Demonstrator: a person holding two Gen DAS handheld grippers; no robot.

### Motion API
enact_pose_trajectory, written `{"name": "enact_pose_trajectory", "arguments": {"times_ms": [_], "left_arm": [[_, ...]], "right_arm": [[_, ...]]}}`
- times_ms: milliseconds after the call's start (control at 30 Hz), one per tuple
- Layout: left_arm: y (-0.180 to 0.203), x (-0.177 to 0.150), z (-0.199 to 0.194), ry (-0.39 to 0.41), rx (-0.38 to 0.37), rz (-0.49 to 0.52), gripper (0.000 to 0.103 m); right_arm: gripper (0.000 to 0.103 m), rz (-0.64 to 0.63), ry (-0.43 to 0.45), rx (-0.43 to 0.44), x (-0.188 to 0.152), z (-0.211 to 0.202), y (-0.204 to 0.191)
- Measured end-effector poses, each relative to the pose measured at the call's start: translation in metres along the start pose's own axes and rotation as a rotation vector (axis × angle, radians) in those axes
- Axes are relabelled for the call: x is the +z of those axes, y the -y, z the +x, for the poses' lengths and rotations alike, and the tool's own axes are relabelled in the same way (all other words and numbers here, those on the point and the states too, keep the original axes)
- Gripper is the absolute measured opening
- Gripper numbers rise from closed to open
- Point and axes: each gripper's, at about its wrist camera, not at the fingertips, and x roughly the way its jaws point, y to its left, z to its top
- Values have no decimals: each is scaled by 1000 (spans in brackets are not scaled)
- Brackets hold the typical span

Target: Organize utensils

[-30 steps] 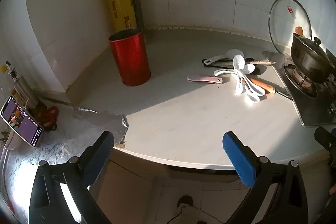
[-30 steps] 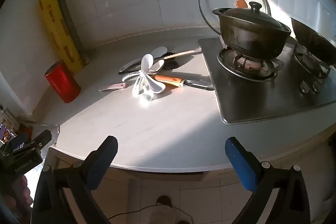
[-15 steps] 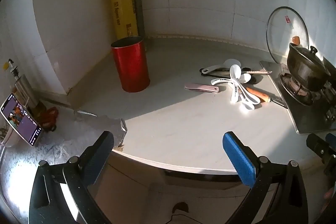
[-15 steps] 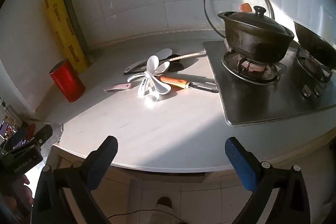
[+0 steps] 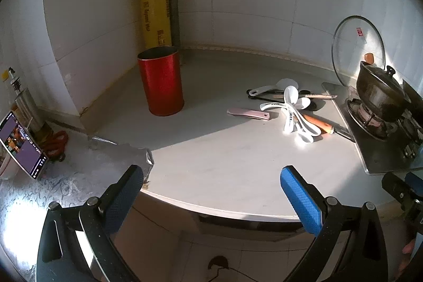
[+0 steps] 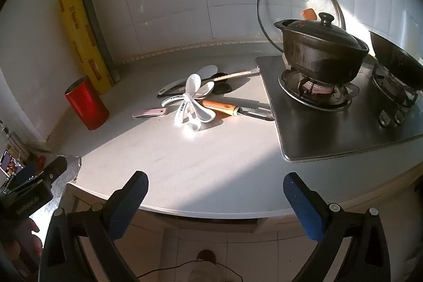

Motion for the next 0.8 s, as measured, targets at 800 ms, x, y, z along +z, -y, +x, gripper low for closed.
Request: {"name": "enact_pose_trajectory", "arguments": {"times_ms": [800], "left_arm": [[11,-1,-1,1,-15,15,103]], "right_arm": [[103,9,6,-6,-1,-6,7]]}}
